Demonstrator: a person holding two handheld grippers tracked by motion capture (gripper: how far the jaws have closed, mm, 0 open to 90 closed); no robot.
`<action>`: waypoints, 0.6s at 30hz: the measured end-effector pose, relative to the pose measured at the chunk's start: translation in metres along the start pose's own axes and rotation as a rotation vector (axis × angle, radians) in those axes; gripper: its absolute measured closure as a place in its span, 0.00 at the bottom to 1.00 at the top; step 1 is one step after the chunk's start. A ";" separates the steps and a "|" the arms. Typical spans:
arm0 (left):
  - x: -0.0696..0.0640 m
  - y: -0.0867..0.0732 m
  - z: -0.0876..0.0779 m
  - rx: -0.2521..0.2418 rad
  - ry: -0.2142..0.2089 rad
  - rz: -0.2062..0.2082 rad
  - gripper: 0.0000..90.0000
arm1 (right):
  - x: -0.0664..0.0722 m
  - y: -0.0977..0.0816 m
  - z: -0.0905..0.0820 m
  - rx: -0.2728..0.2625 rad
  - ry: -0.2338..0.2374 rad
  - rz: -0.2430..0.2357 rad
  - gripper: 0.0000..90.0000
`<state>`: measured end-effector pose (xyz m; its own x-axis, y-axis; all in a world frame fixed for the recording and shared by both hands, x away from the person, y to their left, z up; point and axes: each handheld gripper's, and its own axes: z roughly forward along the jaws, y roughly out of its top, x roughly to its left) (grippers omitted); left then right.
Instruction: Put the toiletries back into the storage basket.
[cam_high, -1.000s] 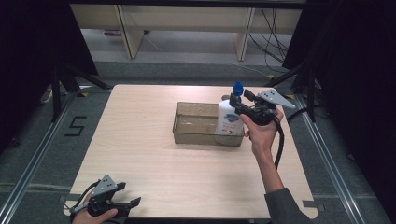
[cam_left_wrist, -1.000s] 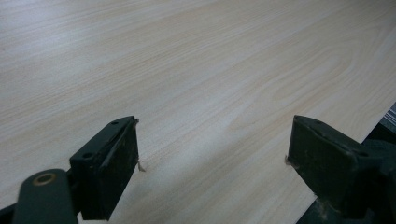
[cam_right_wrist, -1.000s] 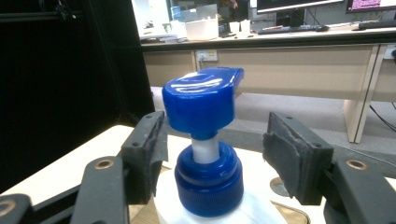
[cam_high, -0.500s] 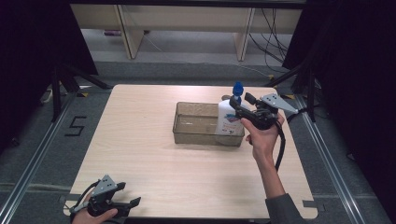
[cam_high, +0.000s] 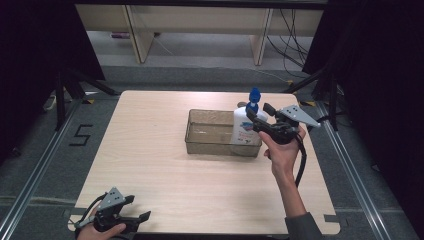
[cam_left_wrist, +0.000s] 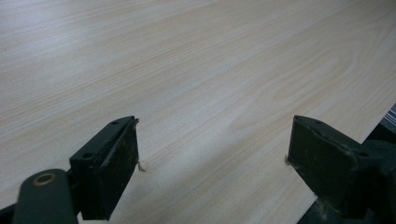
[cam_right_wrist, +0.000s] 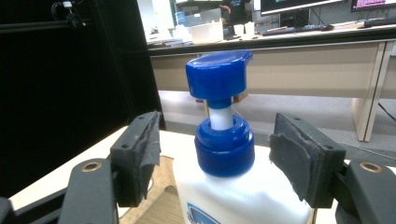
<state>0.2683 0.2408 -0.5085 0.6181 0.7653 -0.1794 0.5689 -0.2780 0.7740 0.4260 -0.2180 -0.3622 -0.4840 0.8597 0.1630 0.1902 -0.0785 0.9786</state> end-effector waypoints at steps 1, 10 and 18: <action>0.000 0.000 0.000 0.001 0.000 0.001 0.17 | 0.000 0.000 -0.001 0.006 -0.002 0.007 0.37; -0.001 0.000 0.001 -0.007 -0.001 -0.012 0.17 | 0.001 0.001 -0.005 0.010 -0.003 0.001 0.37; 0.000 0.000 0.000 -0.004 -0.001 0.002 0.17 | 0.001 -0.001 -0.009 0.024 -0.009 0.020 0.36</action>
<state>0.2678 0.2409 -0.5081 0.6197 0.7642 -0.1788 0.5657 -0.2771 0.7767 0.4179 -0.2218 -0.3619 -0.4724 0.8625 0.1812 0.2201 -0.0836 0.9719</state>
